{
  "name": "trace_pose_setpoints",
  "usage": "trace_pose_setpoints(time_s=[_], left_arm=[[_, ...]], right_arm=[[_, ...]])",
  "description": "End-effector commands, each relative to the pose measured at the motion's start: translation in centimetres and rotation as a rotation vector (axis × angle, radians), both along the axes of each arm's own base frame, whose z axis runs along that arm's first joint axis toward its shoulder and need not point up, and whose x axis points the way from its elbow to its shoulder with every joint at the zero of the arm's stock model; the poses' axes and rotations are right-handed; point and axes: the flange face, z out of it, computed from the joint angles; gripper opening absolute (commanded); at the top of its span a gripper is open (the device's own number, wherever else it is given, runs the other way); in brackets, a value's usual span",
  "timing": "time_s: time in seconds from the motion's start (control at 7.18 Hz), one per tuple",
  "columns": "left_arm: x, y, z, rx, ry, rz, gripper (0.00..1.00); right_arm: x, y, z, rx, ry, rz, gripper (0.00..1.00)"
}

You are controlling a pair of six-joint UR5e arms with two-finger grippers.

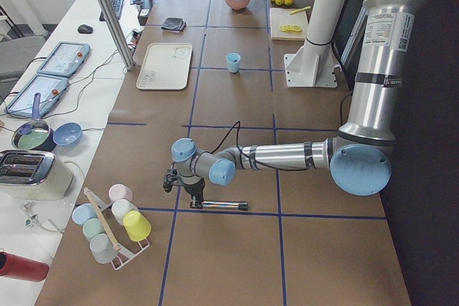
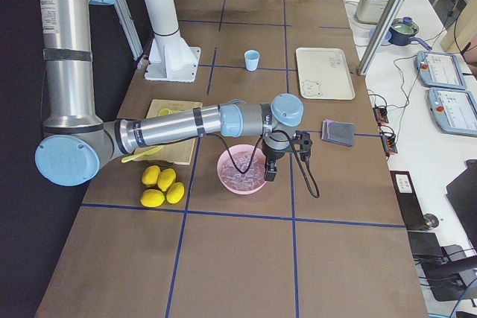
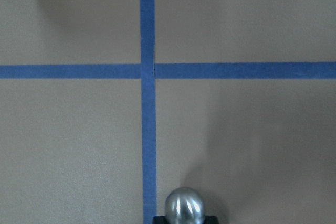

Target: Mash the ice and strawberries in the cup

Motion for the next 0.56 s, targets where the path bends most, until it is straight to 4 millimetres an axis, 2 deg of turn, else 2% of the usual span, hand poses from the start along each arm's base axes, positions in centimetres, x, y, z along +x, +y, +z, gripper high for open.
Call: trace_pose_setpoints(time_s=[0.0, 0.14, 0.28, 0.42], left_arm=[[0.1, -0.2, -0.5, 0.010, 0.007, 0.000, 1.00], [0.3, -0.2, -2.4, 0.018, 0.054, 0.006, 1.00], [-0.1, 0.1, -5.7, 0.042, 0.138, 0.011, 1.00], [-3.4, -0.5, -8.7, 0.081, 0.173, -0.038, 1.00]], right_arm=[[0.0, 0.0, 0.1, -0.003, 0.000, 0.001, 1.00], [0.0, 0.0, 0.1, -0.003, 0.000, 0.001, 1.00], [0.0, 0.0, -0.2, 0.004, -0.001, 0.001, 1.00], [0.0, -0.1, -0.8, 0.016, -0.005, 0.000, 1.00]])
